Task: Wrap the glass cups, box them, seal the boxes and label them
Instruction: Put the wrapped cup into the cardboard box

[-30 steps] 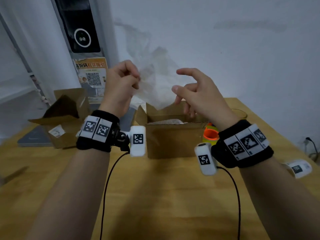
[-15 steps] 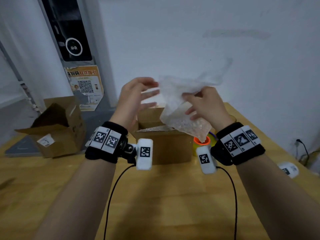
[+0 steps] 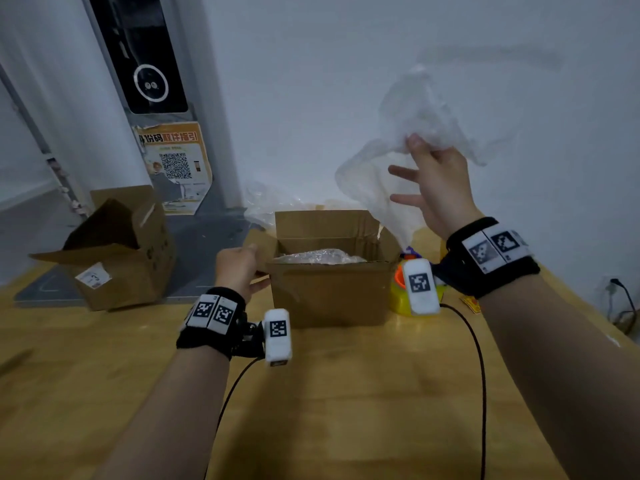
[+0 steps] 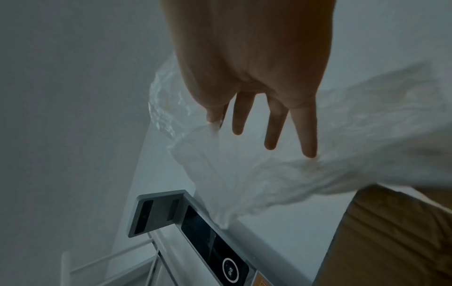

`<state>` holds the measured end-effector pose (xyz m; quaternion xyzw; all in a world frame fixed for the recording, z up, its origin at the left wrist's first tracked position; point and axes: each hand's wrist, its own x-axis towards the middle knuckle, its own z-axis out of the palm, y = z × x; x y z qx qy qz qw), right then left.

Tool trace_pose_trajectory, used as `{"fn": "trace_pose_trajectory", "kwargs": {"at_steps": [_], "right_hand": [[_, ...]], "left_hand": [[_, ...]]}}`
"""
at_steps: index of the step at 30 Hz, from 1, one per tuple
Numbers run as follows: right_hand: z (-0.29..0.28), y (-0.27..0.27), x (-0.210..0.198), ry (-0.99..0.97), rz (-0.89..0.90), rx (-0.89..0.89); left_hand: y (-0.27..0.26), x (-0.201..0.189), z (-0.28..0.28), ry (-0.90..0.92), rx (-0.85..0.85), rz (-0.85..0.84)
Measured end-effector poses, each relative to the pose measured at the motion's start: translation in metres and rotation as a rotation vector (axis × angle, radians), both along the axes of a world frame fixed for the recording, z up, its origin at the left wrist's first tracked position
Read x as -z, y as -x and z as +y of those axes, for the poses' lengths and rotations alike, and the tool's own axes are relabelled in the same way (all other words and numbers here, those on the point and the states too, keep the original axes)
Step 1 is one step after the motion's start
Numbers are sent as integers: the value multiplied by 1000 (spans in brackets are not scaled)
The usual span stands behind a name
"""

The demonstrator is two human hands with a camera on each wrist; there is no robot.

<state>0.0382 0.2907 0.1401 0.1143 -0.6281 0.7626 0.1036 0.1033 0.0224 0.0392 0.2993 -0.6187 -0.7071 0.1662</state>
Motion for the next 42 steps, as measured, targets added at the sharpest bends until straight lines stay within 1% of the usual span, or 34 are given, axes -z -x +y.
{"fn": "trace_pose_trajectory", "kwargs": {"at_steps": [3, 7, 12, 15, 18, 20, 22, 25, 27, 29, 30, 32, 33, 34, 35, 38, 39, 40, 41, 42], "right_hand": [[-13, 19, -8, 63, 15, -9], [-35, 48, -10, 99, 17, -49], [-60, 78, 8, -13, -33, -12], [-67, 97, 25, -81, -72, 13], [-70, 110, 40, -84, -79, 26], [-71, 110, 43, -74, -115, 21], [-73, 105, 40, -58, -120, -5], [-79, 91, 17, -27, -46, -56], [-85, 76, -5, -23, 16, -105], [-93, 58, -26, -26, 60, -157], [-97, 48, -33, -29, 79, -180], [-105, 32, -41, -34, 107, -231], [-108, 26, -42, -44, 113, -258], [-112, 20, -41, -60, 117, -284], [-114, 17, -38, -74, 120, -307], [-119, 9, -27, -183, 107, -342], [-120, 8, -23, -223, 92, -340], [-119, 6, -20, -241, 77, -339], [-118, 6, -16, -260, 72, -334], [-116, 6, -14, -317, 82, -318]], "left_hand": [[-2, -8, -13, -33, -76, 14], [-3, -16, -54, 39, -177, 19], [0, -17, -88, 41, -251, -15], [7, -19, -94, 16, -258, -37], [18, -17, -99, 20, -249, -52], [20, -14, -101, 16, -233, -71], [21, -12, -102, -7, -201, -78], [22, -7, -101, 11, -144, -74], [23, -5, -100, 81, -103, -93], [24, -10, -99, 243, -65, -86], [23, -16, -102, 345, -87, -64], [17, -42, -96, 496, -202, 84], [11, -57, -90, 501, -223, 169], [7, -73, -83, 453, -176, 233], [2, -86, -76, 357, -64, 267], [-2, -110, -66, -31, 475, 253], [-2, -114, -61, -106, 591, 244], [3, -114, -59, -129, 633, 237], [7, -116, -53, -101, 584, 240], [13, -115, -49, -38, 470, 246]]}}
